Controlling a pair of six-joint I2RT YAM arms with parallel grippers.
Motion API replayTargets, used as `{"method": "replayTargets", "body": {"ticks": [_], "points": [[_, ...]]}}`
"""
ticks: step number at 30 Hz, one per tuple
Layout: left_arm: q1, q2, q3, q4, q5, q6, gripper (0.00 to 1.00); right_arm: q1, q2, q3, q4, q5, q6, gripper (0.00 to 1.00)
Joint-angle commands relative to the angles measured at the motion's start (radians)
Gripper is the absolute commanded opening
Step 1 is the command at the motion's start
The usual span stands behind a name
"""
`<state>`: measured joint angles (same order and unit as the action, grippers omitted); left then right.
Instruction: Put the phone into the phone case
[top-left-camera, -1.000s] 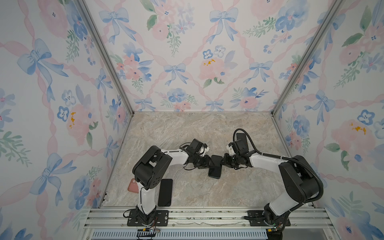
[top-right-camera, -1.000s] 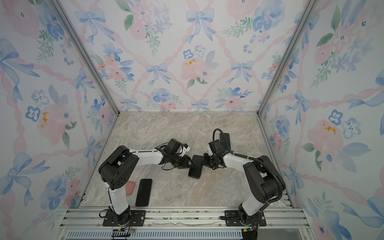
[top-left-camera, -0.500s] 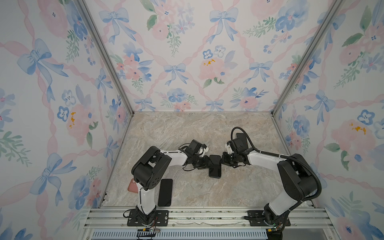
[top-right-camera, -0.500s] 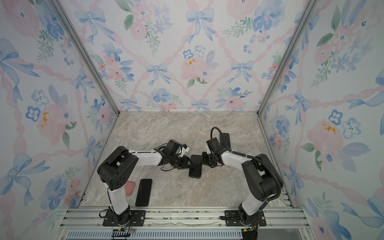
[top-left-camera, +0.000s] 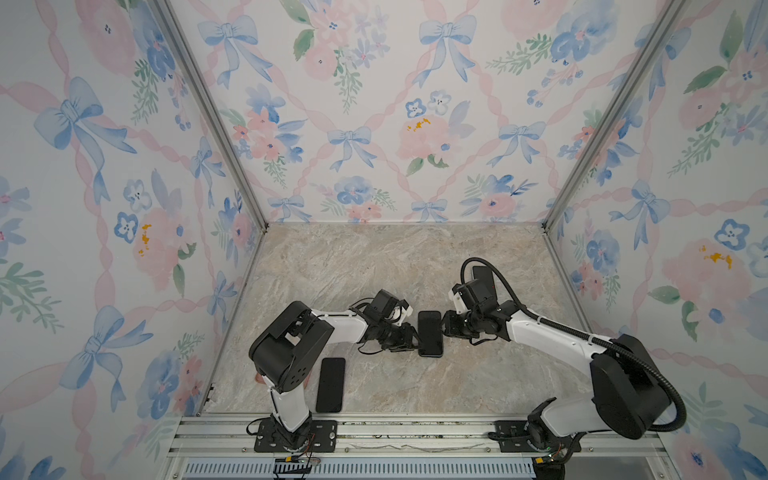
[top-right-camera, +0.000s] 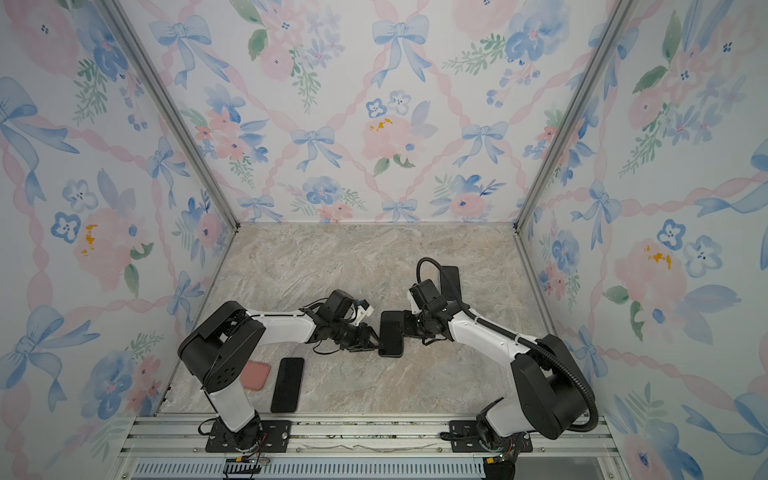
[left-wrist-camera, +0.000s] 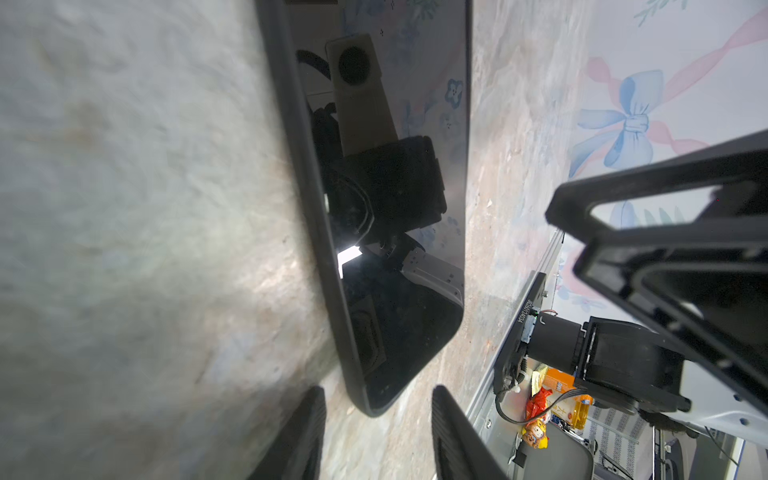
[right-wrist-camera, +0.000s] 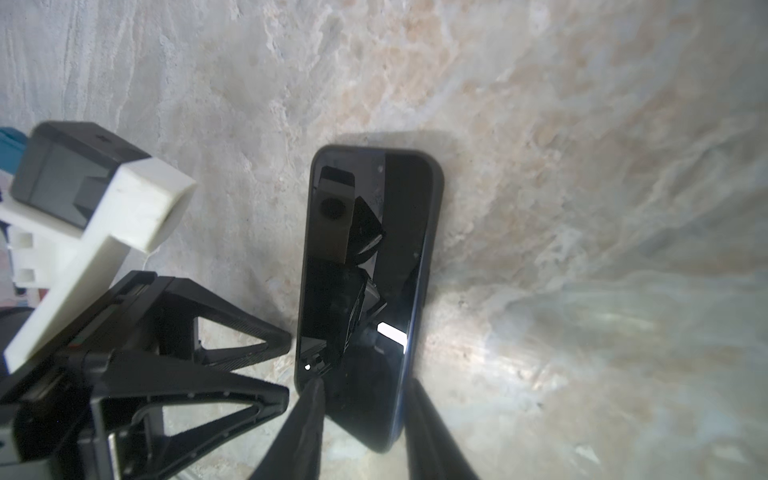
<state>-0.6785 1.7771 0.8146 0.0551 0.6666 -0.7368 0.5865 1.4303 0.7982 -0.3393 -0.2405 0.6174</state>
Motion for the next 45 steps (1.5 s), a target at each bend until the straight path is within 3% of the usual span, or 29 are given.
{"method": "replayTargets", "body": {"ticks": [1,9,22,28,37,45], "points": [[-0.018,0.017,-0.022,-0.039,-0.008,-0.014,0.41,0.015,-0.033,-0.076,0.003,-0.038,0.052,0.36],[-0.026,0.037,-0.03,0.014,0.004,-0.041,0.35,0.049,-0.053,-0.145,0.039,-0.047,0.101,0.34],[-0.026,0.059,-0.03,0.036,0.01,-0.047,0.33,0.109,0.0,-0.132,0.059,-0.02,0.121,0.16],[-0.027,0.066,-0.031,0.045,0.012,-0.049,0.33,0.122,0.024,-0.13,0.056,-0.017,0.12,0.12],[-0.027,0.058,-0.038,0.052,0.01,-0.052,0.33,0.106,-0.081,-0.081,-0.12,0.134,0.078,0.15],[-0.027,0.061,-0.043,0.064,0.012,-0.055,0.33,0.102,-0.039,-0.082,-0.062,0.098,0.094,0.21]]}}
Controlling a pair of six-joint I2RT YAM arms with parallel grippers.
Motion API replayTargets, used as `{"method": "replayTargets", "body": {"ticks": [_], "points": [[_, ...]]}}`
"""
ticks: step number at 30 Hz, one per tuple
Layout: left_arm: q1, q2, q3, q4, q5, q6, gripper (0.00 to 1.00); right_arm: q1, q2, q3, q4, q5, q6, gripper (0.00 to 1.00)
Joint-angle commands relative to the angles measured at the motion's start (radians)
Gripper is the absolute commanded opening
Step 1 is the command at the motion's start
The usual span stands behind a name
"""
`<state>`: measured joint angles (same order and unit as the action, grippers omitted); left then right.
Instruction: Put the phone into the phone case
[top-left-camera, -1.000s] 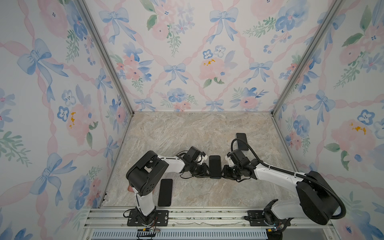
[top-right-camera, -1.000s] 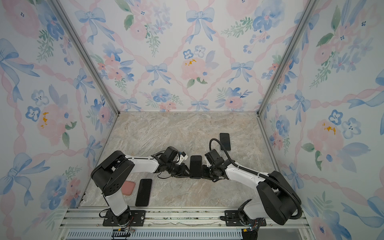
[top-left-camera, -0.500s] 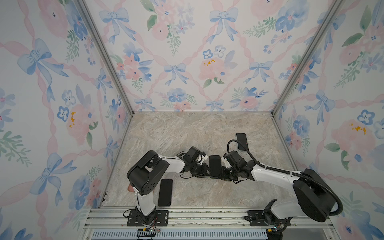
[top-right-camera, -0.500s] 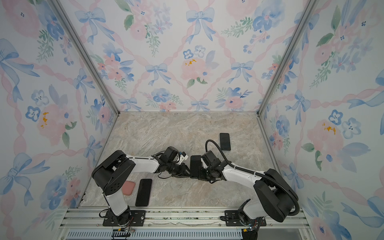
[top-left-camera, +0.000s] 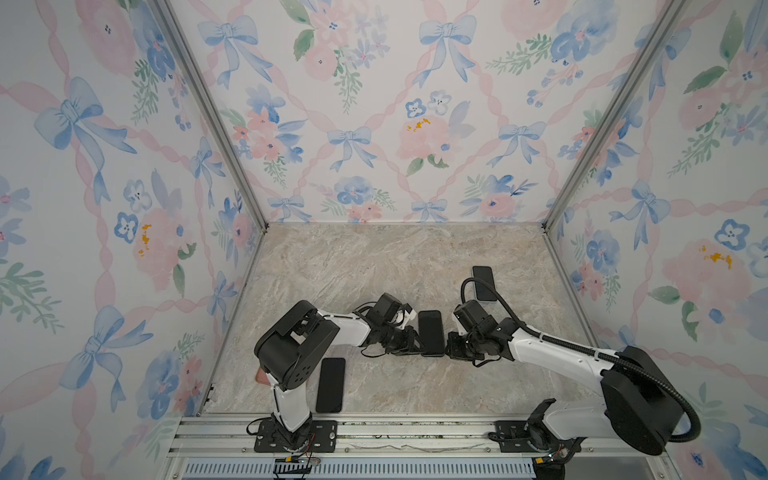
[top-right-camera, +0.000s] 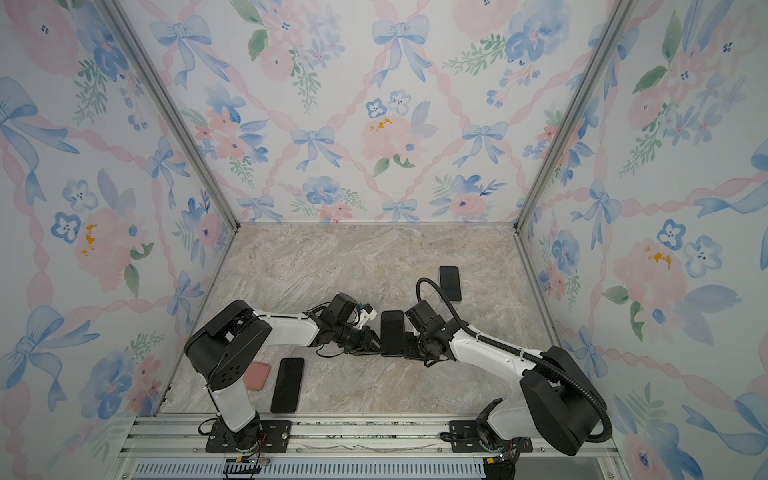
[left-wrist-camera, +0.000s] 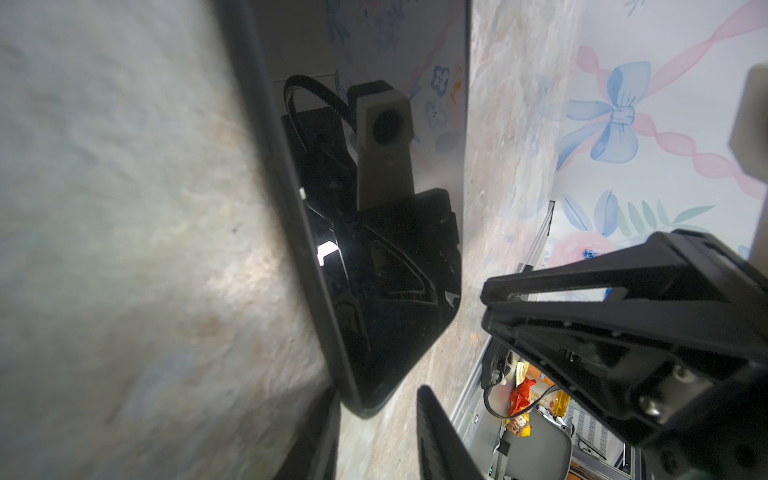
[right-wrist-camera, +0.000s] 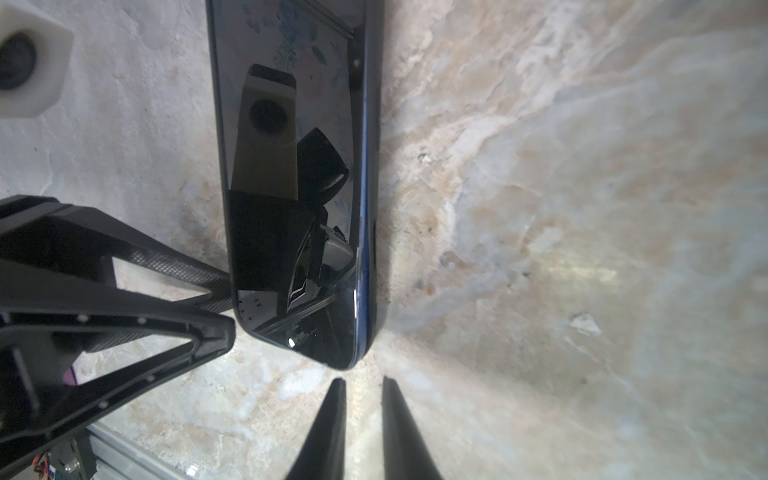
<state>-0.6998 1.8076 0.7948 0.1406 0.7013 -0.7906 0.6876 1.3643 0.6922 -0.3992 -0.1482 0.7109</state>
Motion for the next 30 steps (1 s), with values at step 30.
{"method": "replayTargets", "body": {"ticks": [30], "points": [[-0.007,0.019,-0.031,-0.002,-0.015,-0.008,0.33,0.057,0.169,-0.009,0.149,-0.073,0.057,0.1]]}}
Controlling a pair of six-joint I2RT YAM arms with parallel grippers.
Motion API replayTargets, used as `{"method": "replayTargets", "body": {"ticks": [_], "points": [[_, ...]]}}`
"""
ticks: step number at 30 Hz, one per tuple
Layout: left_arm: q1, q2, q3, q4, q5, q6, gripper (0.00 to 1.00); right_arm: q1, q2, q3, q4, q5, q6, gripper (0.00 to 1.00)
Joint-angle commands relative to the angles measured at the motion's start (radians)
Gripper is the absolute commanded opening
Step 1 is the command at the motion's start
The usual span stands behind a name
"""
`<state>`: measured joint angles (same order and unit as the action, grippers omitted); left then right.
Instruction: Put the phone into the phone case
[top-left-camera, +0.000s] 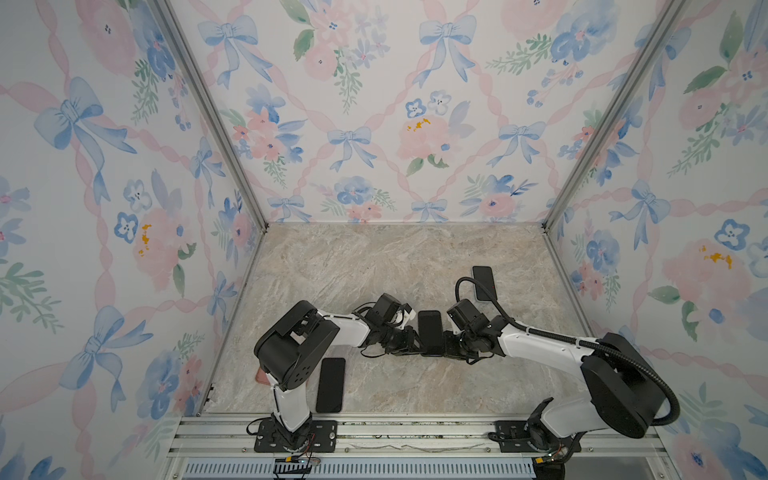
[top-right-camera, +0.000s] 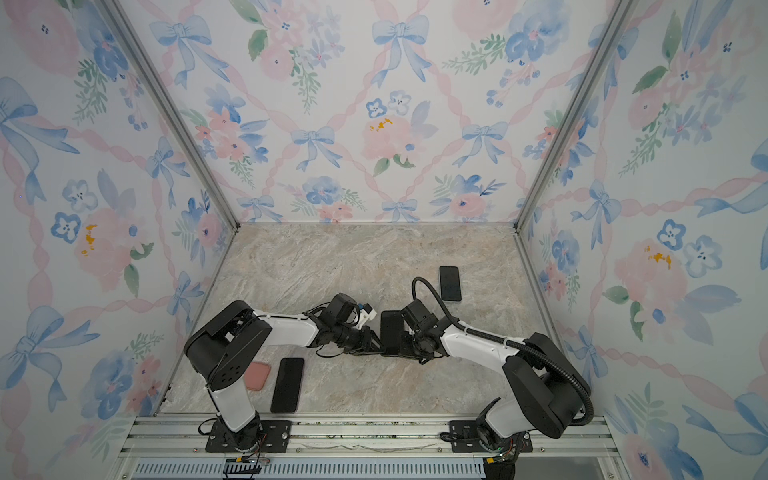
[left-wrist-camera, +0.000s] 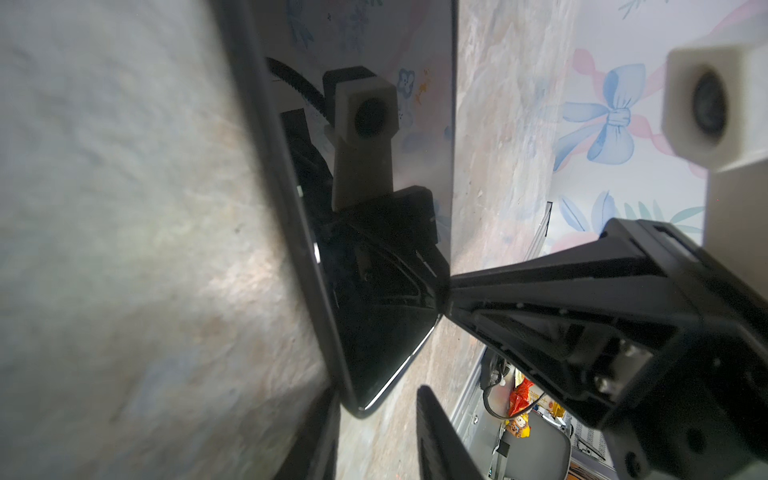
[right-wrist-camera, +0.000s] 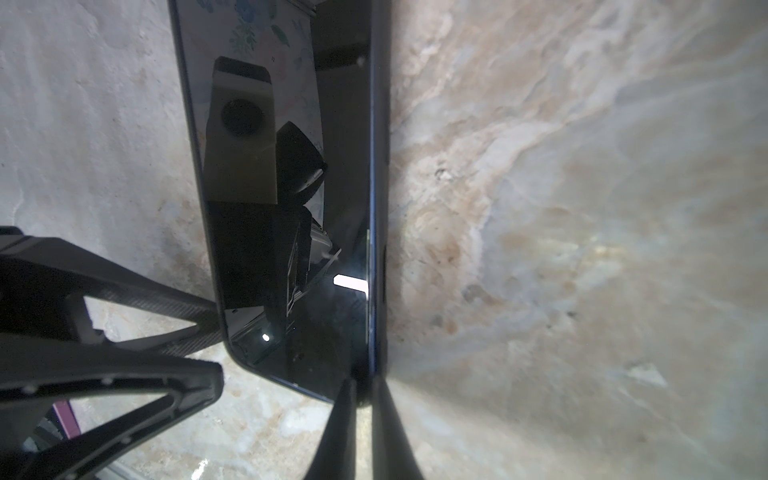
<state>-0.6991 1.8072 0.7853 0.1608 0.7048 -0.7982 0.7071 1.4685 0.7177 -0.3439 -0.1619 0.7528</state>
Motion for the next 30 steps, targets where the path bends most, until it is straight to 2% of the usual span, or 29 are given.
{"method": "replayTargets", "body": {"ticks": [1,7,10,22,30], "points": [[-0.008,0.019,-0.021,-0.023,-0.018,0.001,0.33,0.038,0.059,-0.03,0.082,-0.052,0.011,0.1],[-0.001,-0.009,-0.035,-0.046,-0.028,0.01,0.34,0.019,-0.032,0.028,-0.071,0.03,-0.047,0.15],[0.011,-0.022,-0.034,-0.081,-0.047,0.03,0.34,-0.009,-0.07,0.026,-0.093,0.04,-0.065,0.16],[0.012,0.012,0.007,-0.11,-0.056,0.045,0.37,-0.042,-0.008,-0.018,0.034,-0.035,-0.04,0.29],[-0.013,0.054,0.035,-0.106,-0.051,0.037,0.36,-0.037,0.033,-0.04,0.084,-0.066,-0.027,0.3]]}}
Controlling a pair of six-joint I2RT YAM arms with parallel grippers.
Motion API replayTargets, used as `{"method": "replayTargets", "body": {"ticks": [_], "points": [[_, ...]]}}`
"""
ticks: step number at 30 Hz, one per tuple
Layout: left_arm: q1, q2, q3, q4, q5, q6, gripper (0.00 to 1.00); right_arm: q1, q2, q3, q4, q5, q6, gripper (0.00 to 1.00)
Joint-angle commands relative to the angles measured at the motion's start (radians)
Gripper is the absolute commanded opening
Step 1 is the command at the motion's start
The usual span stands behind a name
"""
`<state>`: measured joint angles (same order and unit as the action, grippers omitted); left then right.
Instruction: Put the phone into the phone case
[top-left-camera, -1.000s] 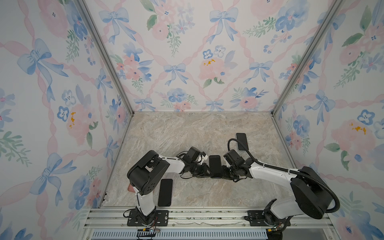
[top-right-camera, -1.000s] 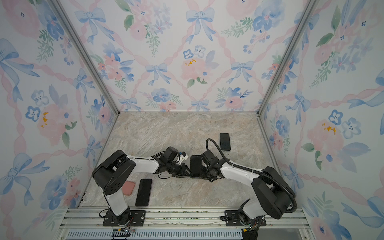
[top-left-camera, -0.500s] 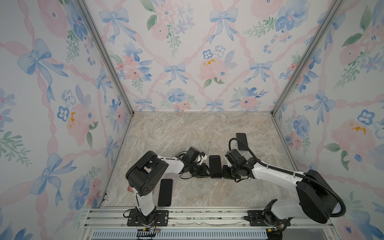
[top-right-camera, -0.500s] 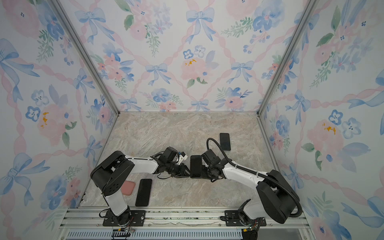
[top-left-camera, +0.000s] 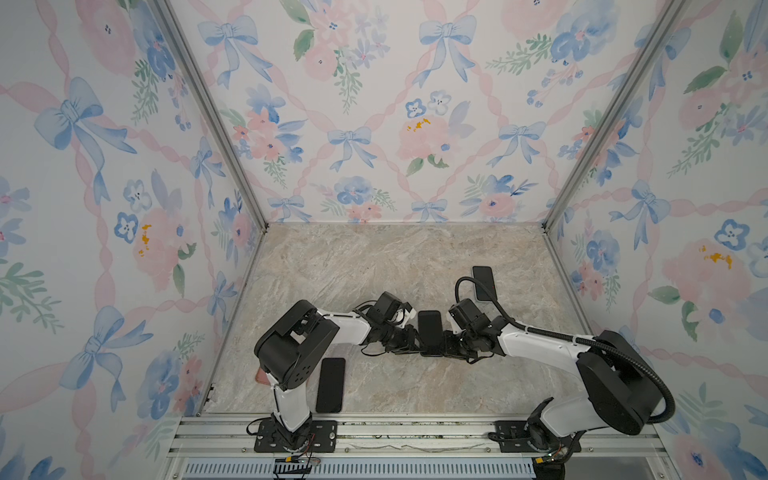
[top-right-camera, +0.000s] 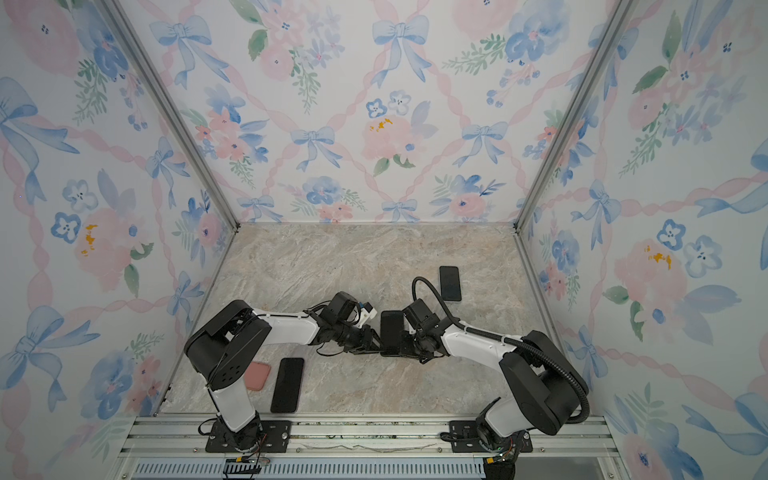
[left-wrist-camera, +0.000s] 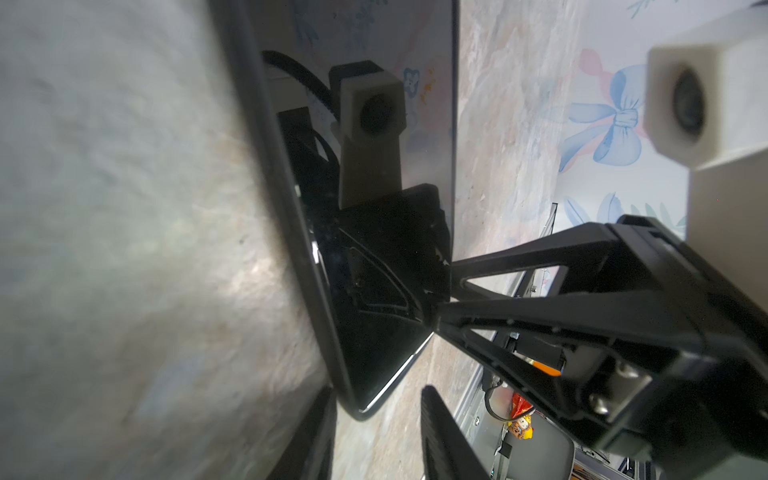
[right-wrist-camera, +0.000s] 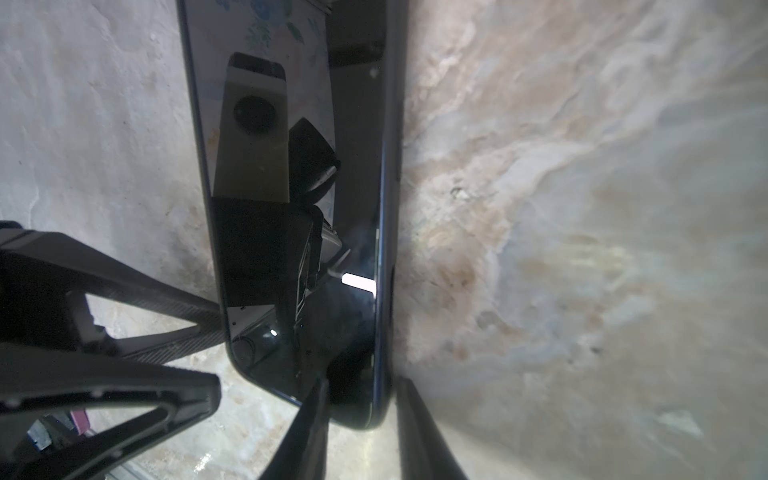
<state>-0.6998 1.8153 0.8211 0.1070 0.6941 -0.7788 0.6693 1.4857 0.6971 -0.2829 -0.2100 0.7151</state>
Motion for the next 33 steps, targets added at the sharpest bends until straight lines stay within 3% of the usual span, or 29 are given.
{"method": "replayTargets", "body": {"ticks": [1,21,27,33], "points": [[-0.014,0.049,0.002,-0.049,-0.04,0.016,0.36,0.002,0.019,-0.021,0.027,-0.021,0.013,0.3],[-0.022,0.034,0.021,-0.067,-0.043,0.018,0.35,0.018,0.018,-0.02,0.029,-0.017,0.017,0.19],[0.01,0.022,0.092,-0.213,-0.114,0.112,0.4,-0.018,-0.032,-0.004,-0.023,0.025,-0.02,0.23],[0.05,0.088,0.231,-0.29,-0.172,0.177,0.47,-0.085,-0.034,0.066,-0.032,0.053,-0.072,0.34]]}}
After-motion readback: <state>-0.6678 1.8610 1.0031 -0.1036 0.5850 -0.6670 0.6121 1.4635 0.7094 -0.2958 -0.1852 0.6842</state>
